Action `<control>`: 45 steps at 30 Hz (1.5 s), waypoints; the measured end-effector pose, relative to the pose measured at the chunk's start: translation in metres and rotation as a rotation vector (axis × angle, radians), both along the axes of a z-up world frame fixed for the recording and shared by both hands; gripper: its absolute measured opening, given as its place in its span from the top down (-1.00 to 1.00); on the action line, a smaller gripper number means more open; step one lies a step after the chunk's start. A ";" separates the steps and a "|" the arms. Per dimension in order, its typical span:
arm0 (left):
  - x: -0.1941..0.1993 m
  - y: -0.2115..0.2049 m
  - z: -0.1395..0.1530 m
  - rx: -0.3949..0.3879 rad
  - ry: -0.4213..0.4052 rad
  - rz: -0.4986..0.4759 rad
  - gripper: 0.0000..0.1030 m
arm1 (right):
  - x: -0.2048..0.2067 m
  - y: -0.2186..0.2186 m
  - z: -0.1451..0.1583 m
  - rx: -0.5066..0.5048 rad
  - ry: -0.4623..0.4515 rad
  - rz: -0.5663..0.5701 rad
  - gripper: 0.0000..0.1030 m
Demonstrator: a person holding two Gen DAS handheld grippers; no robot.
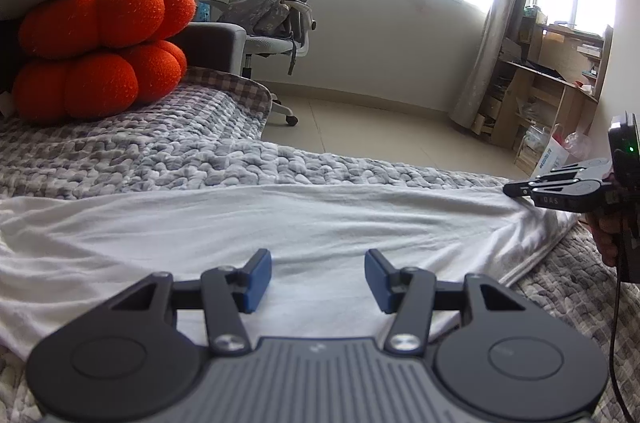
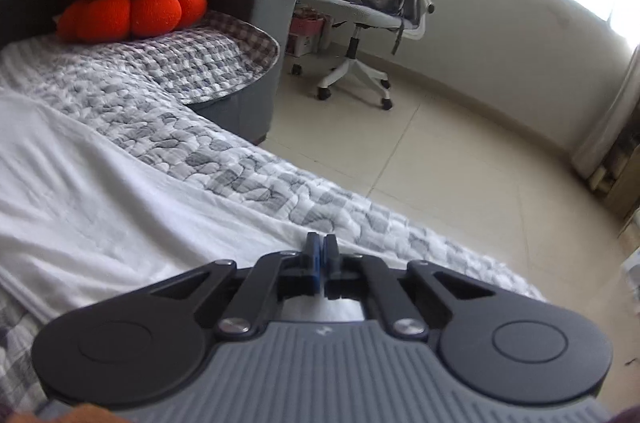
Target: Fold clothes
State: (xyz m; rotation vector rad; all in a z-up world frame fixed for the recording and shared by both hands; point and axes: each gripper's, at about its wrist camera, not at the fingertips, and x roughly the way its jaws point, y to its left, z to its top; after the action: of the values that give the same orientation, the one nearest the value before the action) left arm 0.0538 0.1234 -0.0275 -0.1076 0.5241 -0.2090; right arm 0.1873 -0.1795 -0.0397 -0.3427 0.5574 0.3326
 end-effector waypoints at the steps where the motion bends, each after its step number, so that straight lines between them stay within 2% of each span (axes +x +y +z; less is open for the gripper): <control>1: 0.000 0.000 0.000 0.000 -0.001 0.000 -0.03 | 0.002 0.001 0.000 -0.002 -0.006 -0.008 0.99; 9: -0.001 0.000 0.000 -0.007 0.001 -0.004 -0.03 | 0.004 0.005 0.002 -0.002 -0.072 -0.062 1.00; 12: -0.001 0.000 0.000 -0.009 0.002 -0.005 -0.04 | 0.005 0.006 0.000 0.007 -0.047 -0.051 0.99; 15: -0.001 -0.001 0.000 -0.006 0.002 -0.010 -0.05 | 0.003 0.005 0.000 0.020 -0.007 -0.026 0.75; 20: -0.001 -0.002 0.000 -0.003 0.003 -0.014 -0.06 | -0.002 0.008 0.012 0.118 0.017 0.038 0.73; 22: -0.001 -0.002 0.000 -0.004 0.005 -0.015 -0.06 | -0.002 0.022 0.004 0.051 0.038 0.054 0.73; 24: -0.001 -0.002 0.000 -0.003 0.005 -0.016 -0.06 | 0.001 0.029 0.000 0.025 0.031 0.040 0.74; 27: -0.001 -0.003 0.000 -0.001 0.006 -0.018 -0.06 | 0.011 0.031 -0.003 0.035 0.015 -0.025 0.90; 32: 0.001 -0.002 -0.001 -0.010 0.019 -0.011 -0.06 | 0.016 0.028 -0.006 0.002 -0.050 -0.155 0.91; 33: 0.000 -0.001 -0.001 -0.013 0.021 -0.005 -0.06 | 0.015 0.025 -0.005 0.008 -0.068 -0.184 0.84; 35: -0.001 0.002 0.000 -0.023 0.024 0.018 -0.06 | 0.011 0.013 0.001 0.084 -0.081 -0.207 0.70; 38: -0.011 0.015 0.003 -0.077 0.037 0.063 -0.06 | -0.003 -0.002 0.008 0.211 -0.033 -0.188 0.65; 41: -0.030 0.033 0.007 -0.142 0.054 0.088 -0.06 | -0.025 0.002 0.007 0.206 -0.007 -0.136 0.56; 43: -0.047 0.041 0.010 -0.113 0.059 0.094 -0.06 | -0.040 0.010 0.008 0.198 0.003 -0.098 0.53; 45: -0.066 0.043 0.014 -0.027 0.048 0.081 -0.05 | -0.054 0.015 0.010 0.226 0.028 -0.061 0.52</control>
State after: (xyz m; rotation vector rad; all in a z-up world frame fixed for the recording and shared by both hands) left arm -0.0121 0.1660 -0.0138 -0.1603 0.5634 -0.1345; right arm 0.1335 -0.1641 -0.0300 -0.1028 0.5507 0.3380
